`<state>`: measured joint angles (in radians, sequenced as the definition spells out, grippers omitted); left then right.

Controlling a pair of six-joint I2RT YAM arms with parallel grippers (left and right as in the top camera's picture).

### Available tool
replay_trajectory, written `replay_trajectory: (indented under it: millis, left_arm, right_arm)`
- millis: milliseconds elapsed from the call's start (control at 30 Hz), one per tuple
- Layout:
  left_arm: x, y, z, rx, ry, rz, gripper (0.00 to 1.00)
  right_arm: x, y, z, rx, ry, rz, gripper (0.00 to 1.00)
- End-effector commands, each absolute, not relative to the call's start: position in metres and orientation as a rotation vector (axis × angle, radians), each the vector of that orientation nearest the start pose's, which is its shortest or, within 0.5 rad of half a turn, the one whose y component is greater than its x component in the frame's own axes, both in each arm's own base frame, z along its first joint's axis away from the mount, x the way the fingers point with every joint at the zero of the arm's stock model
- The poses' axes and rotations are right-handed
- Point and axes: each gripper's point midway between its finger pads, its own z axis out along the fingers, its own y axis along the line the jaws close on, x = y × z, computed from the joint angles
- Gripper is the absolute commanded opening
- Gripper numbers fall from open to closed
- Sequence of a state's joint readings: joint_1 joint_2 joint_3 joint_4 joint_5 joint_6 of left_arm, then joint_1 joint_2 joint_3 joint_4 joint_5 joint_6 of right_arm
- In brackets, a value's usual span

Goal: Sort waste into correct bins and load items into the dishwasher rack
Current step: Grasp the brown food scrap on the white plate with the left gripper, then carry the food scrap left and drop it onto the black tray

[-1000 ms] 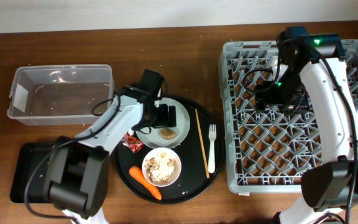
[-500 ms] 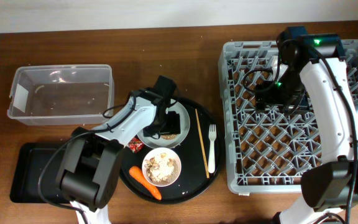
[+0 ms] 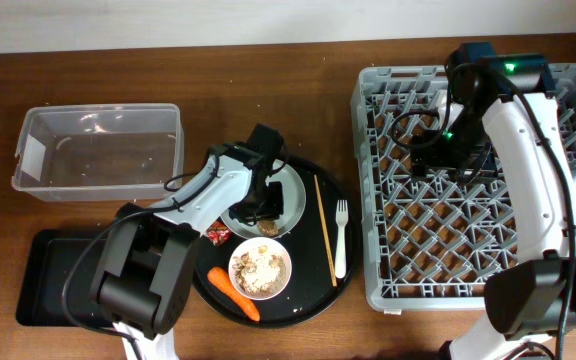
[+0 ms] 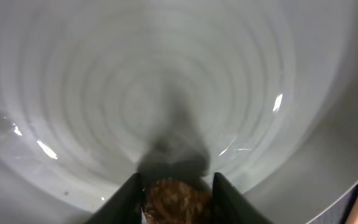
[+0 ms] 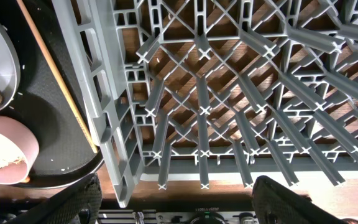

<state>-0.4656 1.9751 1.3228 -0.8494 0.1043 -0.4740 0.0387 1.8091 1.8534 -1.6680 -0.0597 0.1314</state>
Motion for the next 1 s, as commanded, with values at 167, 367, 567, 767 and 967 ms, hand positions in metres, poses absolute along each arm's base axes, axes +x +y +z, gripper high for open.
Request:
replay_trajectory:
  millis: [167, 367, 567, 767, 967]
  left_arm:
    - [0.354, -0.185, 0.035, 0.007, 3.059, -0.183, 0.03]
    - [0.353, -0.179, 0.035, 0.003, 3.062, -0.131, 0.01]
    - [0.352, -0.175, 0.037, -0.001, 3.061, -0.106, 0.01]
    - [0.354, -0.171, 0.058, -0.003, 3.022, -0.09, 0.01]
    - [0.35, -0.167, 0.081, -0.004, 2.985, -0.098, 0.01]
  right_arm:
    - [0.31, 0.019, 0.2, 0.151, 3.174, 0.065, 0.81]
    - [0.31, 0.019, 0.2, 0.151, 3.173, 0.065, 0.81]
    - [0.31, 0.019, 0.2, 0.151, 3.174, 0.065, 0.81]
    - [0.31, 0.019, 0.2, 0.151, 3.174, 0.065, 0.81]
    - [0.31, 0.019, 0.2, 0.151, 3.174, 0.065, 0.81]
